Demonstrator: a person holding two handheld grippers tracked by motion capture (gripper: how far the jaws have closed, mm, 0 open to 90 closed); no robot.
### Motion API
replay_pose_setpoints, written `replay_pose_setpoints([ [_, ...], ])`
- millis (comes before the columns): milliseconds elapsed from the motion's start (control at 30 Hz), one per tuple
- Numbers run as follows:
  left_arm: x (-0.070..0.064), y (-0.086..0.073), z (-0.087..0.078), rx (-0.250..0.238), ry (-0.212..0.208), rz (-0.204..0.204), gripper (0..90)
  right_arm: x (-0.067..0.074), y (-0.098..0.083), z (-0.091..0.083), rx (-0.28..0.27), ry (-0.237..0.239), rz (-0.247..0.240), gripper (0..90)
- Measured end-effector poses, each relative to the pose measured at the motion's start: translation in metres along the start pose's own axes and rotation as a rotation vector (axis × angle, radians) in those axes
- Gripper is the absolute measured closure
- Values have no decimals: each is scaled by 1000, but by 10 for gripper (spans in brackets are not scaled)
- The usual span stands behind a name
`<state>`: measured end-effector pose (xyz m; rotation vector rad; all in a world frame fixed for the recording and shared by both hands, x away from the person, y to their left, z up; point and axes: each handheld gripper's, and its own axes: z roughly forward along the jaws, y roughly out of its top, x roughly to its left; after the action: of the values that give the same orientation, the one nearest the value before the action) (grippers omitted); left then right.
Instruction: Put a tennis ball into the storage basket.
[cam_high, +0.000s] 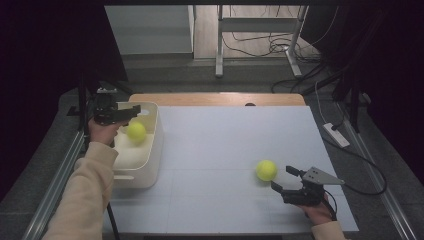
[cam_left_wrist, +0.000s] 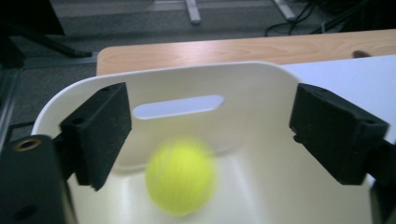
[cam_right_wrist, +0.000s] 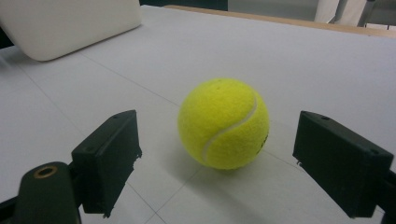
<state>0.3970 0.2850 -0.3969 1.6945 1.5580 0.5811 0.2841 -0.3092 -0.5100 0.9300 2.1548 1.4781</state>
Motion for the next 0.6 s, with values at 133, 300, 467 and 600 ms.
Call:
replay_pose_setpoints([
  [133, -5, 1, -7, -19, -38, -2, 115, 0, 0, 0, -4, 0, 3, 144],
  [300, -13, 1, -17, -46, -71, 7, 111, 0, 1, 0, -5, 5, 9, 144],
  [467, -19, -2, -23, -74, -105, 39, 111, -2, 1, 1, -5, 8, 15, 144],
  [600, -26, -7, -28, -100, -154, 67, 114, -3, 1, 0, -14, 12, 30, 144],
])
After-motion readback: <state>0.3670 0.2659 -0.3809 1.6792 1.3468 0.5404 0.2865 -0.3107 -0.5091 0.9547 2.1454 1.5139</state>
